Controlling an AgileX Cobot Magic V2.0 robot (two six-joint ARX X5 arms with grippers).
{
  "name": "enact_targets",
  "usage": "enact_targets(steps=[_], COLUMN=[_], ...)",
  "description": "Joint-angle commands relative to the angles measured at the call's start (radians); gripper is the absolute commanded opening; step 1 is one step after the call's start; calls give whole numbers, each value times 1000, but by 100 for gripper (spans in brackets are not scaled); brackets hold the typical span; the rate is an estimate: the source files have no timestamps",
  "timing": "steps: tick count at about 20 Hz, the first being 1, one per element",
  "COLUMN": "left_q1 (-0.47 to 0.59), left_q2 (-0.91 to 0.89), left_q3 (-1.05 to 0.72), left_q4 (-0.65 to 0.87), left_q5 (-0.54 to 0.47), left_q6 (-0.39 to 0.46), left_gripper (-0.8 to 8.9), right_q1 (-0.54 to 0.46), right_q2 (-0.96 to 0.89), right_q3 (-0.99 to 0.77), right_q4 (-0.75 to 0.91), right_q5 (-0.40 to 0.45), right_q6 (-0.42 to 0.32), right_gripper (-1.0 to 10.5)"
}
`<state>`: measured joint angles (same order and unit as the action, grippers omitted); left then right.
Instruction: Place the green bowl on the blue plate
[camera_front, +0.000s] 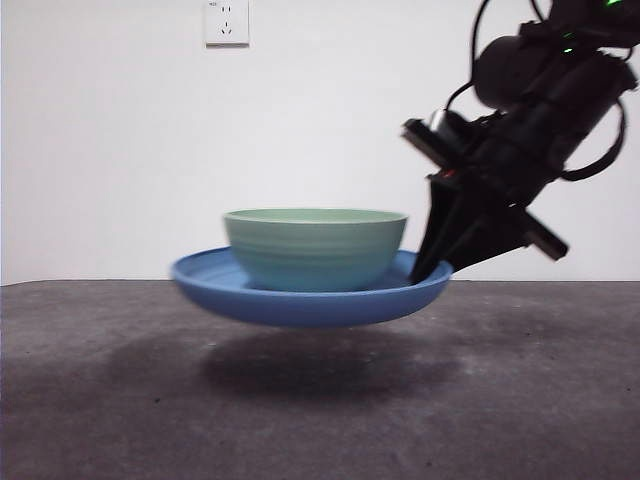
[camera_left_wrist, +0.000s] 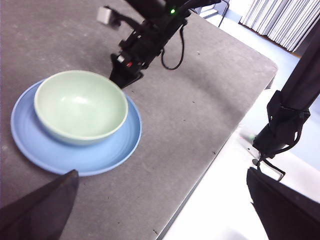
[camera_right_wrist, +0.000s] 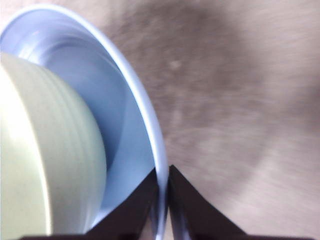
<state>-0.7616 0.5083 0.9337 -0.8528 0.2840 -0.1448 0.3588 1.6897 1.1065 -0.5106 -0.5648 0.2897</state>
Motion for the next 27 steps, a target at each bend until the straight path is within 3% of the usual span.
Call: enact_targets(steps=[1, 7, 14, 18, 25, 27], left_q1=[-8, -8, -8, -8, -8, -8], left_q2=[2, 2, 2, 2, 2, 2], left_q3=[7, 7, 7, 7, 7, 7], left_q4=[8, 9, 10, 9, 9, 9], left_q5=[2, 2, 2, 2, 2, 2], left_q6=[-2, -2, -2, -2, -2, -2], left_gripper=[626, 626, 626, 626, 626, 626], right_q1=[42, 78, 70, 70, -10, -40], right_q2=[53, 134, 166, 169, 27, -70], right_q3=[21, 21, 21, 21, 21, 21], right_q4=[34, 127, 113, 126, 78, 31], right_q5=[-6, 41, 58, 76, 121, 121], right_q6=[55, 101, 103, 100, 52, 24], right_gripper=[10, 10, 17, 214, 219, 291])
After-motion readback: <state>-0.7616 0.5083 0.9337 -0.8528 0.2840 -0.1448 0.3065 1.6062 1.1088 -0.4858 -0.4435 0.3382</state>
